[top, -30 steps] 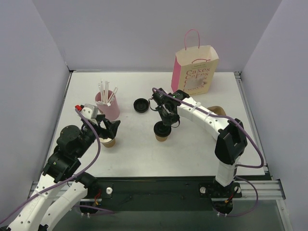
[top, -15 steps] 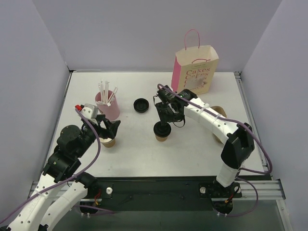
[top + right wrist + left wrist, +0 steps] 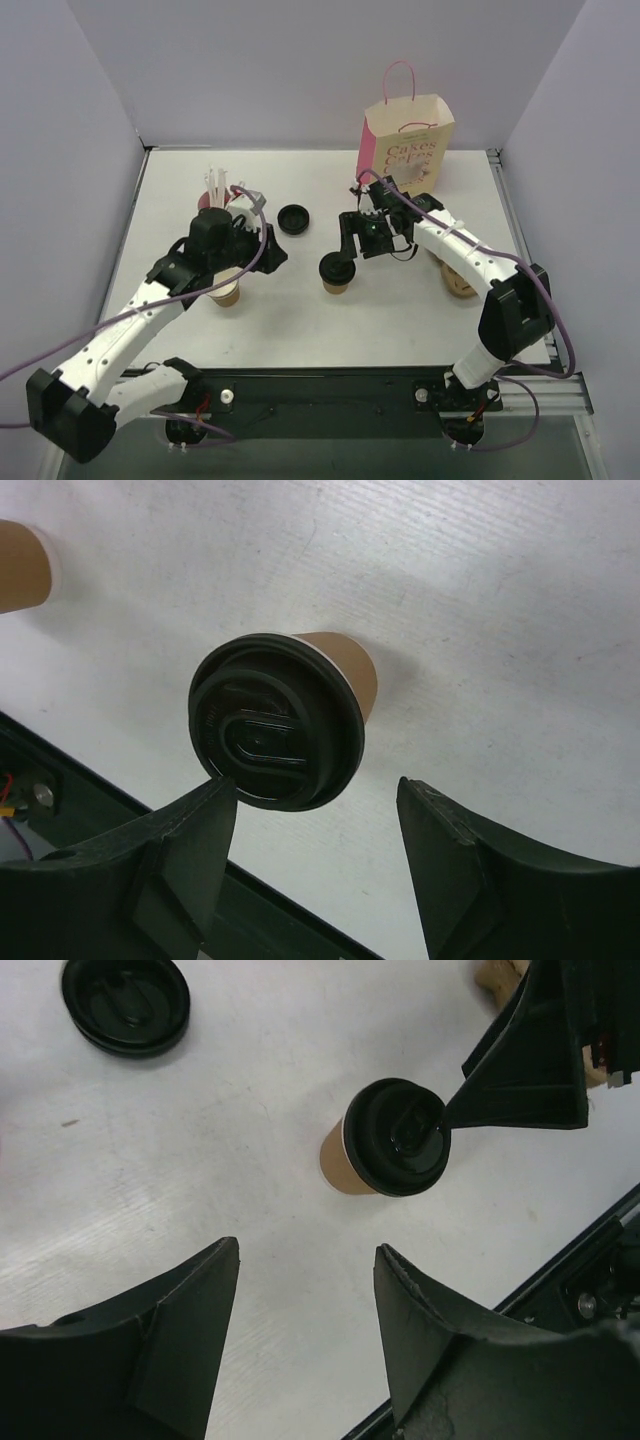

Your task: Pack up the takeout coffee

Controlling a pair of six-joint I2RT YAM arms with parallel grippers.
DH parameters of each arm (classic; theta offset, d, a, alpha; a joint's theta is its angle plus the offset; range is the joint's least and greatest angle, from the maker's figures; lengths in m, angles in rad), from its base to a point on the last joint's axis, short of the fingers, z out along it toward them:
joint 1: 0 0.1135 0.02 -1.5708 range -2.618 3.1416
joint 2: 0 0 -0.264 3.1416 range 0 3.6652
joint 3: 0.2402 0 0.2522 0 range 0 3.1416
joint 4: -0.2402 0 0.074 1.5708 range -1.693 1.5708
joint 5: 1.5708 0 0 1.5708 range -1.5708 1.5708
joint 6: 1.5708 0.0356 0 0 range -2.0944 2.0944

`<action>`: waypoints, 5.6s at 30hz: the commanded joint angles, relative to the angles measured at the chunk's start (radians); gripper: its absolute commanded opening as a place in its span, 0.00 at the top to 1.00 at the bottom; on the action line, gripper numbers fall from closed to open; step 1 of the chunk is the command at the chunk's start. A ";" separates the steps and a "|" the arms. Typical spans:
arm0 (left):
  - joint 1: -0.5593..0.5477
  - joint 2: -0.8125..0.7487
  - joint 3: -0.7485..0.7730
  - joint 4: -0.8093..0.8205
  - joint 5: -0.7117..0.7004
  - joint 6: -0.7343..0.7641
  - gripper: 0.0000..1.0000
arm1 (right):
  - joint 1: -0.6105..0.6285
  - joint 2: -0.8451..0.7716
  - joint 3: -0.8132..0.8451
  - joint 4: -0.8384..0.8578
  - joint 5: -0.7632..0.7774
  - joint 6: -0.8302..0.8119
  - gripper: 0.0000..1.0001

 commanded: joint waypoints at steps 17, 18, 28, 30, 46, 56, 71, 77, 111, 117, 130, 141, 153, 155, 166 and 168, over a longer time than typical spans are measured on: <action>-0.082 0.380 -0.038 0.343 0.178 -0.187 0.44 | -0.089 0.102 -0.129 0.234 -0.310 -0.070 0.39; -0.082 0.393 -0.043 0.360 0.178 -0.195 0.44 | -0.092 0.104 -0.138 0.250 -0.310 -0.065 0.41; -0.082 0.497 -0.062 0.464 0.158 -0.221 0.47 | -0.110 0.096 -0.221 0.320 -0.323 -0.042 0.47; -0.082 0.506 -0.064 0.472 0.149 -0.222 0.47 | -0.112 0.095 -0.230 0.333 -0.325 -0.039 0.48; -0.126 0.595 -0.101 0.259 -0.207 -0.308 0.50 | -0.137 0.072 -0.377 0.441 -0.296 0.024 0.56; -0.111 0.440 0.039 0.314 0.002 -0.239 0.34 | -0.126 0.036 -0.337 0.440 -0.326 0.051 0.56; -0.122 0.583 0.023 0.460 0.129 -0.216 0.37 | -0.123 -0.005 -0.288 0.432 -0.380 0.085 0.52; -0.140 0.611 0.023 0.420 0.062 -0.187 0.39 | -0.132 -0.042 -0.281 0.425 -0.386 0.105 0.44; -0.143 0.612 -0.036 0.431 0.022 -0.175 0.40 | -0.176 -0.077 -0.343 0.389 -0.245 0.162 0.65; -0.146 0.615 -0.069 0.457 0.020 -0.190 0.40 | -0.132 -0.057 -0.385 0.394 -0.188 0.180 0.66; -0.151 0.623 -0.153 0.494 -0.017 -0.210 0.40 | -0.110 -0.086 -0.615 0.507 -0.041 0.199 0.67; -0.139 0.562 -0.040 0.405 0.014 -0.202 0.39 | -0.112 -0.185 -0.402 0.388 -0.096 0.186 0.64; -0.103 0.497 0.244 0.228 0.094 -0.169 0.30 | -0.080 -0.228 -0.274 0.287 -0.027 0.174 0.54; -0.100 0.479 0.275 0.185 0.091 -0.140 0.29 | -0.063 -0.225 -0.264 0.270 0.015 0.171 0.54; -0.094 0.229 0.229 -0.069 -0.144 0.080 0.20 | 0.032 -0.133 -0.184 0.207 0.138 0.157 0.55; -0.093 0.171 0.195 -0.092 -0.164 0.118 0.19 | 0.050 -0.117 -0.176 0.192 0.173 0.151 0.58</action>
